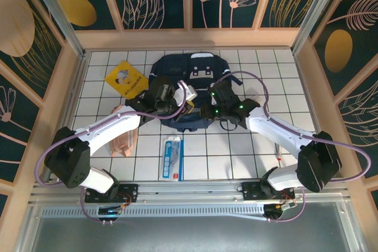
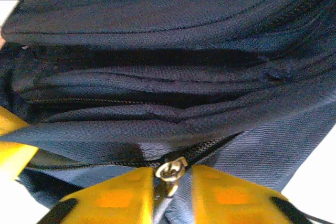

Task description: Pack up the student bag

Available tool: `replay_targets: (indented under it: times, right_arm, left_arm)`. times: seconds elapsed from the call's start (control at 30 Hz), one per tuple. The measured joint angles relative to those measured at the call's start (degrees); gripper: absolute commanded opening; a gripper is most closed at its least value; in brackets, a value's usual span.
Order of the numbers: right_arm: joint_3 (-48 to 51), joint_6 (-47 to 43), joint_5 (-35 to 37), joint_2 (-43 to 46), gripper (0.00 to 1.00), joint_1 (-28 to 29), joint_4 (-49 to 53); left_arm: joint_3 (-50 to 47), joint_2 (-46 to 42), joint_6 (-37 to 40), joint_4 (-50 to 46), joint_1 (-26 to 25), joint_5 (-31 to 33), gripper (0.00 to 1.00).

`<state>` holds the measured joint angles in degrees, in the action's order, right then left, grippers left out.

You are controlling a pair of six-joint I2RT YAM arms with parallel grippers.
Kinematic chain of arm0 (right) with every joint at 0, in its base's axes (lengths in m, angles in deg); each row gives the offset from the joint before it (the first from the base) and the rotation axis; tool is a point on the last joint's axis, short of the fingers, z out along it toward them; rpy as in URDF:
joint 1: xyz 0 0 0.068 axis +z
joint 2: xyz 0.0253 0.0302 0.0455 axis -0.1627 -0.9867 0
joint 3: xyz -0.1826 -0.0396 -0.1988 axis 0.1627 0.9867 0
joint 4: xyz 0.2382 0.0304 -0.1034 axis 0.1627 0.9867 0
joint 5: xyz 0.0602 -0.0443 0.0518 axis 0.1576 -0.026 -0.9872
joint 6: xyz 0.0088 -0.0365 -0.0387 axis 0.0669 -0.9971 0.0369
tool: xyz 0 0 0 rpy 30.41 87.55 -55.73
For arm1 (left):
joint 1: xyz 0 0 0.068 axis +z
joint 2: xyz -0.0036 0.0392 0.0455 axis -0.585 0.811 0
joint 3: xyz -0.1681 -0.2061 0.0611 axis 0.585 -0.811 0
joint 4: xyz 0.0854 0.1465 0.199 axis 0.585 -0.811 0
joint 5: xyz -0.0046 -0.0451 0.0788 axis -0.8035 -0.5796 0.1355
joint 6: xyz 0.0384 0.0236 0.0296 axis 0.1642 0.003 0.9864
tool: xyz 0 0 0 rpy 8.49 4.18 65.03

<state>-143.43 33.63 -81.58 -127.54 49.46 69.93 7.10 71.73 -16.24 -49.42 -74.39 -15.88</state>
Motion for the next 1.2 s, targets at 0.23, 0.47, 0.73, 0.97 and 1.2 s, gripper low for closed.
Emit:
replay_targets:
  times: [0.23, 0.47, 0.73, 0.97, 1.2]
  right_arm:
    - [0.0, -0.2, -2.6, 0.0, 0.03, -0.4, 0.2]
    - [-0.5, -1.9, -4.4, 0.0, 0.00, -1.3, 1.8]
    - [-0.5, -9.3, -10.7, 0.3, 0.00, -3.7, 4.0]
    - [-1.2, -16.2, -14.4, 0.3, 0.00, -5.2, 6.9]
    - [1.0, -17.7, -6.5, 1.4, 0.00, -7.9, 6.8]
  left_arm:
    - [0.0, 0.0, 0.0, 0.0, 0.0, -0.4, 0.00]
    - [0.0, 0.0, 0.8, -0.3, 0.0, 0.1, 0.00]
    - [-0.4, -0.7, 2.9, -0.7, 0.0, 0.7, 0.00]
    - [-1.8, -1.6, 6.3, -0.9, -0.1, 0.3, 0.00]
    - [-3.0, -4.0, 9.6, -0.9, -0.1, -1.4, 0.00]
